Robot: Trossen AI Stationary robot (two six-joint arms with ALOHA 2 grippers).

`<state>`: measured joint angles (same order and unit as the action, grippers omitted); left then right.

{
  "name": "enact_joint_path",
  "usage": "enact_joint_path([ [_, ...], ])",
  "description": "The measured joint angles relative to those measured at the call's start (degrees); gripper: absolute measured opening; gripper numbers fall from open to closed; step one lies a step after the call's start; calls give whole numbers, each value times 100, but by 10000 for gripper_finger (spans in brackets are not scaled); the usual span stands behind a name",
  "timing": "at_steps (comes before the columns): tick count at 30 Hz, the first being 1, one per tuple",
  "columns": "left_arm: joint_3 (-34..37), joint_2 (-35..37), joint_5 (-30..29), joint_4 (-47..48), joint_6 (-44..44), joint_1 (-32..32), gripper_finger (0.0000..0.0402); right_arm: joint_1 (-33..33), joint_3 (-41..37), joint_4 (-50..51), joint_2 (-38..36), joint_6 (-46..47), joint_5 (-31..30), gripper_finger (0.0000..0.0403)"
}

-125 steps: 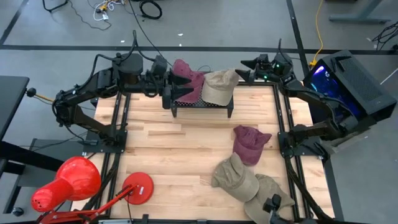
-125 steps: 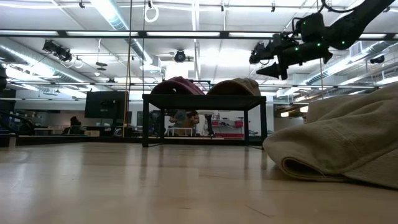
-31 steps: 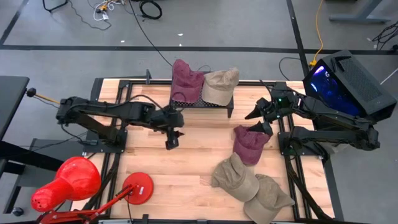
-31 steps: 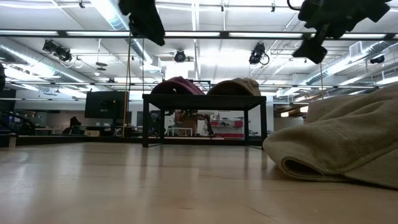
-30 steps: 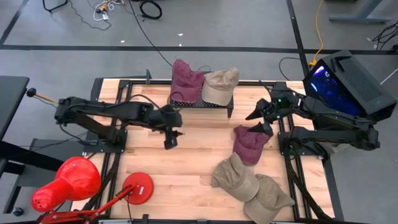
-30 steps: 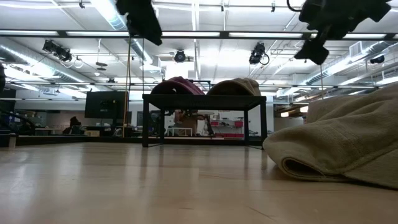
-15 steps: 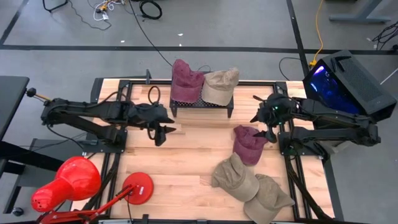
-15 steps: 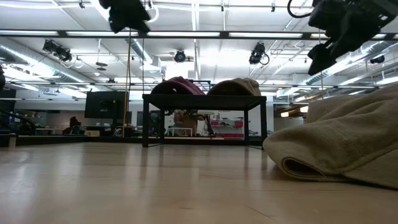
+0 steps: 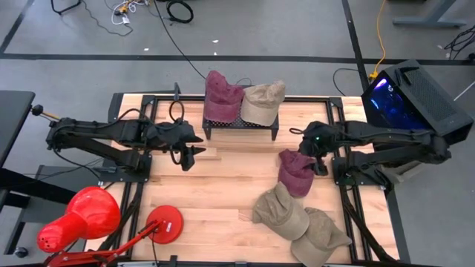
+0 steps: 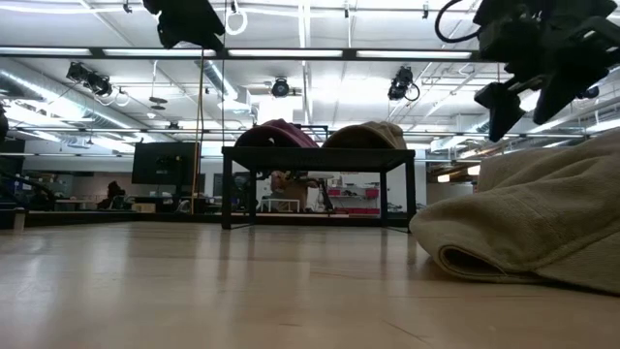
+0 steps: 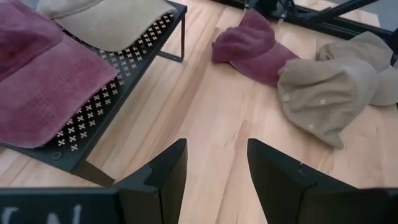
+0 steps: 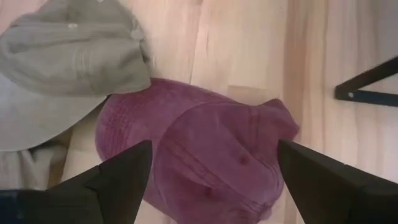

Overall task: Pick & Place hat
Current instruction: Stack the red cap on top of the red cap on the shelf

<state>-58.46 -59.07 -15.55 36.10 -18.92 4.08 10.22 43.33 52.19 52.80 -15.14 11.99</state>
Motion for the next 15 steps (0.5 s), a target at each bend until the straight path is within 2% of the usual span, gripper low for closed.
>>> enact_joint_path([
  [5, 0, -2, 29, -16, -183, 3, 174, -168, 0, -337, 248, 763, 11, 345],
  [11, 0, -2, 35, -11, -298, 4, 174, -584, 0, -264, 327, 1107, 152, 345],
  [15, 0, -2, 35, -9, -298, 4, 174, -831, 0, -273, 339, 1452, -68, 345],
])
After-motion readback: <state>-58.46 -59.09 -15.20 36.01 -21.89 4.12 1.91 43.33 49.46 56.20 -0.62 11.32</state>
